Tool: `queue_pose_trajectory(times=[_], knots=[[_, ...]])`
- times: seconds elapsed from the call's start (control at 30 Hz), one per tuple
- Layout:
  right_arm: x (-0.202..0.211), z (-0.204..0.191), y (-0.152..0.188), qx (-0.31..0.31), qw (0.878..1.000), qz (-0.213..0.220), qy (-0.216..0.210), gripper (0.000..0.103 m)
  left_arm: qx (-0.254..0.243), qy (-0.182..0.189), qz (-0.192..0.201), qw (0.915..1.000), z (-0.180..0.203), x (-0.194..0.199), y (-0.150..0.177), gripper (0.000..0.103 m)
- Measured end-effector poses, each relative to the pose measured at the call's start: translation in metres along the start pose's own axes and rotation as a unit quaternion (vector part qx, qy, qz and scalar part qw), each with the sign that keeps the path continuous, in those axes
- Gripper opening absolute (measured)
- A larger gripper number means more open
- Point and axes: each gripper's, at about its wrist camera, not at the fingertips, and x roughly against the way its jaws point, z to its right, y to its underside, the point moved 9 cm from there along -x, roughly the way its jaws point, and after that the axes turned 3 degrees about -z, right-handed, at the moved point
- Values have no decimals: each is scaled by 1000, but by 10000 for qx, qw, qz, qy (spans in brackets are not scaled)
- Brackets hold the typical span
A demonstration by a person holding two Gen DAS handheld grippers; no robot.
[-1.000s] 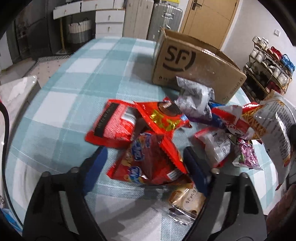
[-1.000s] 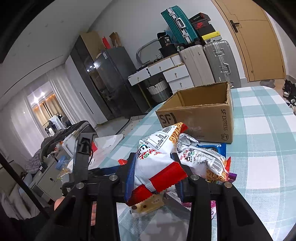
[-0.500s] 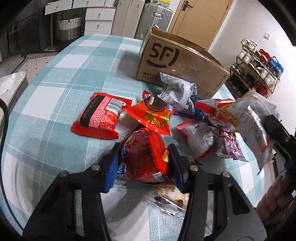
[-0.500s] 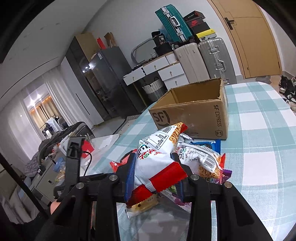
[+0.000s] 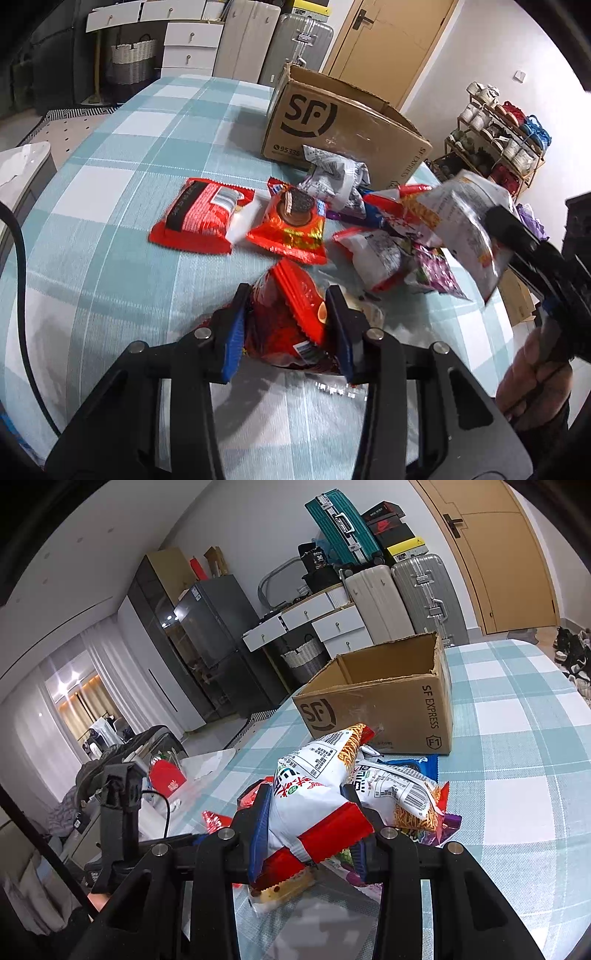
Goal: Organize snacks
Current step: 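Lift the red wafer packet with the left gripper while the right holds the chip bag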
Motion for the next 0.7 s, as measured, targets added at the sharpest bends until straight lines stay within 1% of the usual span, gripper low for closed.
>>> queue_pose_trajectory(times=[0.1,0.13,0.27,0.33,0.43,0.7], knots=[[2,1,-1,-34,10000,46,-22,37,-25,82,65,9999,3,9,6,37],[3,1,-2,-45,10000,72,-41,37,-27,105,98,9999,4,13,7,35],[7,0,-6,-65,9998,172,-84,37,61,283,182,9994,6,23,4,32],[9,-1,-8,-59,9997,225,-119,37,34,174,184,9997,5,22,3,29],[8,-1,-8,-56,9998,196,-88,37,78,243,97,9996,5,17,3,27],[5,-1,-7,-55,9998,164,-100,37,-23,152,48,9999,6,12,7,23]])
